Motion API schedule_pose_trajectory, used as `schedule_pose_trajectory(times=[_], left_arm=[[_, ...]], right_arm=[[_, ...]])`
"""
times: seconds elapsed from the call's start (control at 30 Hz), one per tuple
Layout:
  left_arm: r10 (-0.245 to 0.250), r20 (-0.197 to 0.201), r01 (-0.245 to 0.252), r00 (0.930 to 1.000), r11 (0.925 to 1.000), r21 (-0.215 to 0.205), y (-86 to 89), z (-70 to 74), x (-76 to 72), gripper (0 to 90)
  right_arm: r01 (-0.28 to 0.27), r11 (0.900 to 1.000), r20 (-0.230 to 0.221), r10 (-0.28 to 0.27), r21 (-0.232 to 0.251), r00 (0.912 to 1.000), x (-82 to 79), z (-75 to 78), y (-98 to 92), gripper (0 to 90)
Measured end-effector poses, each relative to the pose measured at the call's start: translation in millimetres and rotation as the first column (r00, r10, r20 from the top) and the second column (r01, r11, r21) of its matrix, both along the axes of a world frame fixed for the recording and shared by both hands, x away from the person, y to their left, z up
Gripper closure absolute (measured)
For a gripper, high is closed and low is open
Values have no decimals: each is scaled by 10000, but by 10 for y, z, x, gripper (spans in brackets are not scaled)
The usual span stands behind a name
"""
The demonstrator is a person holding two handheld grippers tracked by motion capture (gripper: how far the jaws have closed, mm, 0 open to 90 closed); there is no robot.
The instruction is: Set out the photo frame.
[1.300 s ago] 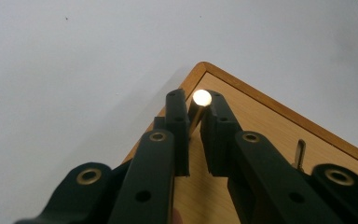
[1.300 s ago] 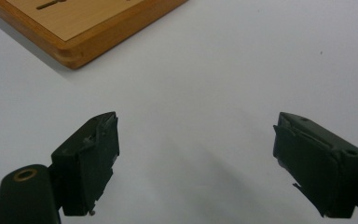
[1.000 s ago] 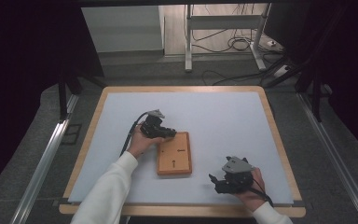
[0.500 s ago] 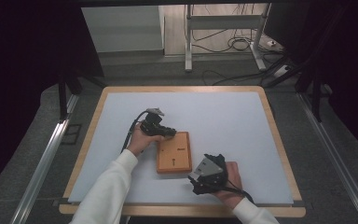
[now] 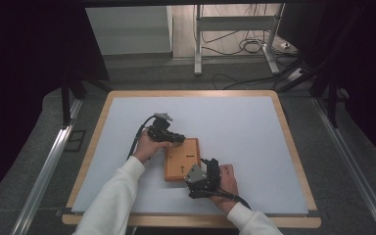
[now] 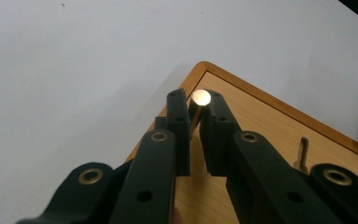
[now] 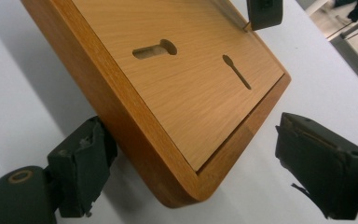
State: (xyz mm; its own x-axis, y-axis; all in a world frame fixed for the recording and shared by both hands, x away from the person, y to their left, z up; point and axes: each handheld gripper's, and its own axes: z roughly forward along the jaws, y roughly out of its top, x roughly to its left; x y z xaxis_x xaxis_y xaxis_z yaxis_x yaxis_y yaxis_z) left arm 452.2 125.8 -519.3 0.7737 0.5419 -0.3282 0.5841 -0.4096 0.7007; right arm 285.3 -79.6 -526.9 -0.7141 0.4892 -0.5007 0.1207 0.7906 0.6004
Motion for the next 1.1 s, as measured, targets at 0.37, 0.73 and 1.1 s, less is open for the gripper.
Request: schedule_pose_trajectory(times=[0.37, 0.73, 1.1], left_arm=[[341, 617, -371, 9975, 9982, 475, -55, 20, -44, 845], [618, 769, -660, 9951, 9963, 545, -76, 17, -45, 819], [1261, 1600, -1379, 9790, 9884, 643, 11, 148, -158, 505]], right_arm=[[-625, 9980, 436, 628, -81, 9971, 6, 133, 34, 296], [-699, 9976, 451, 699, 3, 9965, 48, 263, 8, 360], [-657, 9978, 533, 650, 111, 9965, 55, 285, -18, 366]])
